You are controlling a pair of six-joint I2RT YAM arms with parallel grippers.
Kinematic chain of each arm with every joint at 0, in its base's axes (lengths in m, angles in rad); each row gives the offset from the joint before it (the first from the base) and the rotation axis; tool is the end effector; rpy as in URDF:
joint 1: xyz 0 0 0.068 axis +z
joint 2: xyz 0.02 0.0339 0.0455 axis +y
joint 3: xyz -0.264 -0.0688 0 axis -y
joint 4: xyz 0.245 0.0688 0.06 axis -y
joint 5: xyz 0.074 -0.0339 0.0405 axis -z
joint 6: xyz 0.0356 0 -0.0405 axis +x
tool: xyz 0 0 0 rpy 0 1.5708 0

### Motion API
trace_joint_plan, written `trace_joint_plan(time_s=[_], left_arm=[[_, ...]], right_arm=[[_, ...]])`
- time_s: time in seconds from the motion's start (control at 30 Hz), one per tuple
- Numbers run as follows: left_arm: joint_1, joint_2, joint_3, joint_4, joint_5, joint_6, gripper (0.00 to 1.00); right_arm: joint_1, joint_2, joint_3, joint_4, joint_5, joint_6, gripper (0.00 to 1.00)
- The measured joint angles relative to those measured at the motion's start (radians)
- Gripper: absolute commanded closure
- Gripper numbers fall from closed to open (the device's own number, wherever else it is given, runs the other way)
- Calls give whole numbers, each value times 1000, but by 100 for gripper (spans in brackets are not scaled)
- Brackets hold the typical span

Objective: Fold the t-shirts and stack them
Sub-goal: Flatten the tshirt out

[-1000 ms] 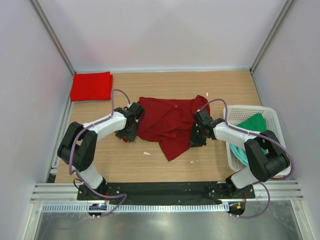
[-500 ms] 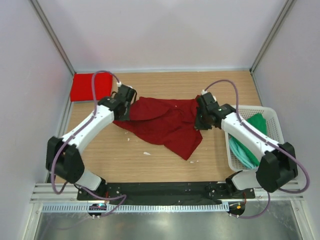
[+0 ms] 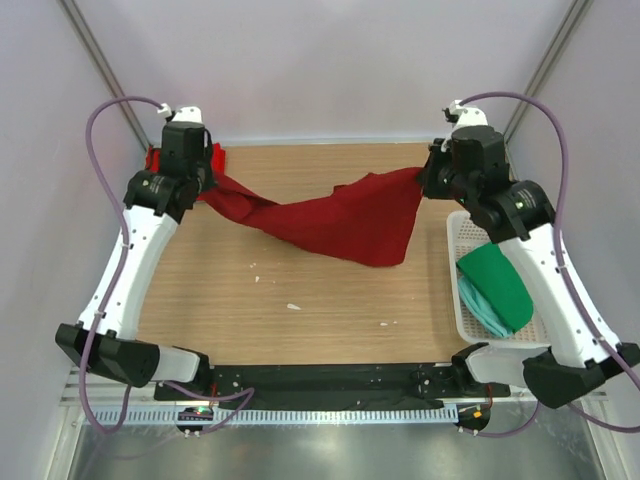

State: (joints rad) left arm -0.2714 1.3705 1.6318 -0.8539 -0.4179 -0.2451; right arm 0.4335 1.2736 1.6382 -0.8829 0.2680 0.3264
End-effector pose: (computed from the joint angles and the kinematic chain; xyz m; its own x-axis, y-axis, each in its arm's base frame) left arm 0.2708 -0.0603 0.4340 -0.5028 -0.0903 -0.8597 -0.2075 0.9781 0.0186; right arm 0.2257 0.0941 0.4557 -0.4888 0.1145 -0.8649 -0.0418 0.9871 0.1543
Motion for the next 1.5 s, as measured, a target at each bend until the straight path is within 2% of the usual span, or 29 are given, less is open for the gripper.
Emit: trace_joint_plan(time_s=[0.07, 0.13, 0.17, 0.2, 0.23, 0.27, 0.33, 0.37, 0.4, 0.53, 0.63, 0.77, 0.97, 1.13, 1.23, 1.5], left_arm=[[6, -2, -39, 2, 9, -3, 81], [16, -11, -127, 11, 14, -16, 65], [25, -18, -189, 7, 15, -35, 48], [42, -23, -249, 0, 18, -46, 41], [64, -28, -308, -2, 26, -64, 29], [105, -37, -377, -10, 43, -87, 25], [183, -56, -474, -26, 74, -120, 19], [221, -72, -512, -37, 87, -134, 20], [244, -85, -531, -45, 100, -143, 21], [247, -97, -520, -34, 213, -153, 34], [232, -42, -495, -10, 307, -158, 35], [166, 49, -491, 8, 380, -163, 38], [34, 42, -575, 35, 428, -190, 44], [-56, 74, -566, 42, 433, -197, 48], [-99, 123, -544, 43, 391, -222, 56], [-207, 224, -543, 65, 257, -253, 56]], right_arm=[[-1, -40, -11, -1, -123, -29, 99], [11, -94, -81, 23, -328, -45, 99], [45, -121, -149, 29, -430, -50, 95], [92, -135, -210, 26, -502, -55, 90], [146, -144, -274, 25, -564, -60, 83], [211, -139, -336, 6, -622, -66, 65], [301, -85, -422, -55, -710, -79, 43], [315, -39, -454, -78, -732, -84, 31], [308, -7, -475, -86, -733, -81, 27], [192, 13, -529, -37, -712, -19, 25], [58, 13, -533, 49, -617, 54, 28], [-43, 104, -527, 121, -523, 96, 33], [-42, 289, -512, 172, -459, 122, 36], [-41, 370, -491, 231, -413, 151, 41], [-41, 436, -440, 246, -397, 166, 43], [-38, 385, -459, 286, -396, 189, 48]])
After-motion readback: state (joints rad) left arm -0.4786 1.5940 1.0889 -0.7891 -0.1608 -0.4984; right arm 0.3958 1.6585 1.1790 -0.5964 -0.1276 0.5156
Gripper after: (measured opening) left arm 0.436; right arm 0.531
